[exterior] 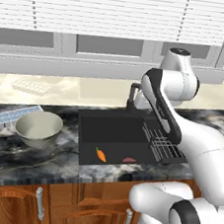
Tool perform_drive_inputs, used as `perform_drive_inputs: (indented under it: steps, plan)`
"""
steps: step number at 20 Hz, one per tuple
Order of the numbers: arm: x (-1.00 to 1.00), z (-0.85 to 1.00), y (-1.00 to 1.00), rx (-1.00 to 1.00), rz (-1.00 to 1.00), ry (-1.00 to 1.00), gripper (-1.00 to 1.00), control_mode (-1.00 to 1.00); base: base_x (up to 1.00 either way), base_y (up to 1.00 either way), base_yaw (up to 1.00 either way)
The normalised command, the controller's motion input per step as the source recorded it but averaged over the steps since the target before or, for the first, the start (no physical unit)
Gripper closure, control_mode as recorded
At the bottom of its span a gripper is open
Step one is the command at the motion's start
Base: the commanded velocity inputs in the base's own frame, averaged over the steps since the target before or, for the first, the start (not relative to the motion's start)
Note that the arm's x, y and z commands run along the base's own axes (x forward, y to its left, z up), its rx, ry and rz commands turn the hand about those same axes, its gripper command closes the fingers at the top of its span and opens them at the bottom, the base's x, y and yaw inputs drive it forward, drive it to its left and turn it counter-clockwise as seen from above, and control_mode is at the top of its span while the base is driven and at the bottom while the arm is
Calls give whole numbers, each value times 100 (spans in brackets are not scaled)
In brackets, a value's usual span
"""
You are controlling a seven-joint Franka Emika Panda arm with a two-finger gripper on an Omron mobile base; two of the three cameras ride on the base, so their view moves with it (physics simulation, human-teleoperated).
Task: Pick the carrot from the sink and place it in the bowl. Then pick the bowl and place it in the microwave. Then close the microwave door and press the start button.
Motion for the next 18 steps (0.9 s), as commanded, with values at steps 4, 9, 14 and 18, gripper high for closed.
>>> perform_drive_inputs:
  steps: [4, 9, 14, 18]
  plan:
    - [-7, -34, 42, -8, 0, 1, -100, -100, 0, 0, 0]
    - [20, -89, 48, 1, 9, 22, -100, -100, 0, 0, 0]
    - [55, -100, 31, 13, 4, 9, -100, -100, 0, 0, 0]
    - [53, -100, 34, 17, 2, 3, -100, -100, 0, 0, 0]
